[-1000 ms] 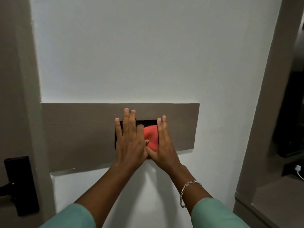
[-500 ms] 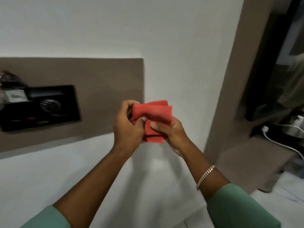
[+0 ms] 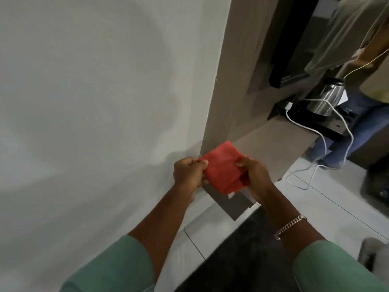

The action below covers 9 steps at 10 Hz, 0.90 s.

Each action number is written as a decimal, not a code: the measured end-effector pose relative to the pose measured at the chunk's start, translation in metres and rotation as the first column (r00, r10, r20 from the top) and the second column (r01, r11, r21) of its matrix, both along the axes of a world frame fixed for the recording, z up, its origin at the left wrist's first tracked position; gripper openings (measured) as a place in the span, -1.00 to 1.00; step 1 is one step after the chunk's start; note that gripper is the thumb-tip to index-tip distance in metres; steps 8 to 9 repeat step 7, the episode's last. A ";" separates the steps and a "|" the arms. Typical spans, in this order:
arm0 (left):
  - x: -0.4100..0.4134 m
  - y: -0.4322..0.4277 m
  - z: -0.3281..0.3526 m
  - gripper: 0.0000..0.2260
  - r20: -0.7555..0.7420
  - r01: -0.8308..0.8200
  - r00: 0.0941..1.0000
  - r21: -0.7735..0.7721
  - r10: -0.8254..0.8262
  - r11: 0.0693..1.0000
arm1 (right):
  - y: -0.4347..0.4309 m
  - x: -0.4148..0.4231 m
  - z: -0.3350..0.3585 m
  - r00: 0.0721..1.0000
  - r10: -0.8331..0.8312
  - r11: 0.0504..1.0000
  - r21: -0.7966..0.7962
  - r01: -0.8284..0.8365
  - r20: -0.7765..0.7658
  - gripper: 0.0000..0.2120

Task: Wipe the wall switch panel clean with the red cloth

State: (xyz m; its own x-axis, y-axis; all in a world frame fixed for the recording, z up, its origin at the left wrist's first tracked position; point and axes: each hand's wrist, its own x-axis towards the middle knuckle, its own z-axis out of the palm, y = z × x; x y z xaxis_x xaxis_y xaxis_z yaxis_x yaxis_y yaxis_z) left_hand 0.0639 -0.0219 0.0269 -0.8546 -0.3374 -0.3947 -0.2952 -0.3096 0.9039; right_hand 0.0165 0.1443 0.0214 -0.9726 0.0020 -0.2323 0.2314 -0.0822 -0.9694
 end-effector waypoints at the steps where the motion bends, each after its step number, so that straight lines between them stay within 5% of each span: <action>1: -0.020 0.022 -0.030 -0.94 0.025 -0.020 0.999 -0.029 0.021 0.999 | 0.019 -0.017 -0.023 0.997 -0.053 0.996 0.072 0.057 -0.056 -0.81; 4: -0.056 0.050 -0.090 -0.60 -0.016 -0.015 1.000 0.210 0.019 0.977 | 0.041 -0.067 -0.090 0.948 -0.245 0.886 0.351 0.303 -0.201 -0.73; 5: -0.053 0.041 -0.087 -0.57 -0.036 0.040 0.999 0.182 -0.034 0.982 | 0.037 -0.066 -0.085 0.944 -0.227 0.811 0.489 0.320 -0.241 -0.72; 7: -0.027 0.001 -0.044 -0.66 -0.109 0.048 0.988 -0.448 -0.108 0.893 | 0.021 -0.032 -0.059 0.816 0.101 0.518 0.731 0.445 -0.568 -0.64; 9: -0.027 0.001 -0.044 -0.66 -0.109 0.048 0.988 -0.448 -0.108 0.893 | 0.021 -0.032 -0.059 0.816 0.101 0.518 0.731 0.445 -0.568 -0.64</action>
